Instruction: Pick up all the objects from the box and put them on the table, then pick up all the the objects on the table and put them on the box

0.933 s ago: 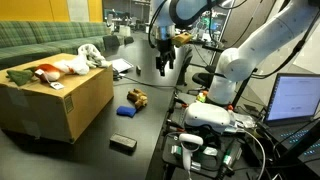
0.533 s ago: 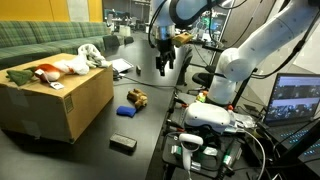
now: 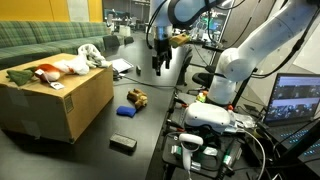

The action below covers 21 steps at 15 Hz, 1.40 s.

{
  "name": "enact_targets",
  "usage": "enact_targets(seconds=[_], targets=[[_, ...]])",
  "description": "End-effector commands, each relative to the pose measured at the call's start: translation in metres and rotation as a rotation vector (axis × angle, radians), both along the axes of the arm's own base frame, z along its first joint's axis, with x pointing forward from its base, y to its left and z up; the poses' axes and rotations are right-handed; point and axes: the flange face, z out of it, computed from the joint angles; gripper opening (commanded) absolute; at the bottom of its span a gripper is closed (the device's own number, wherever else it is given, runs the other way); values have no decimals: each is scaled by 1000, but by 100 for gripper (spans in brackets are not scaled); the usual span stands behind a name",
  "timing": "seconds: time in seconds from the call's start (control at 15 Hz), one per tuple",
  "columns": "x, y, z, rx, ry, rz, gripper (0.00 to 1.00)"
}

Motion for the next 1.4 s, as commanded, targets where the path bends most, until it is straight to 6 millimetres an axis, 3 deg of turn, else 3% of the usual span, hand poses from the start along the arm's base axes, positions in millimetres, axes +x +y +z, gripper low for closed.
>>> enact_targets(seconds=[0.0,0.33,0.87,1.13,1.33], targets=[[48,-6,-2,2,-104,22,100],[117,-10,-6,5,-255,63,100],[229,2,-20,32,-355,144,100],[272,-6,-19,-11,-408,167,100],[292,-15,-12,-58,-454,197,100]])
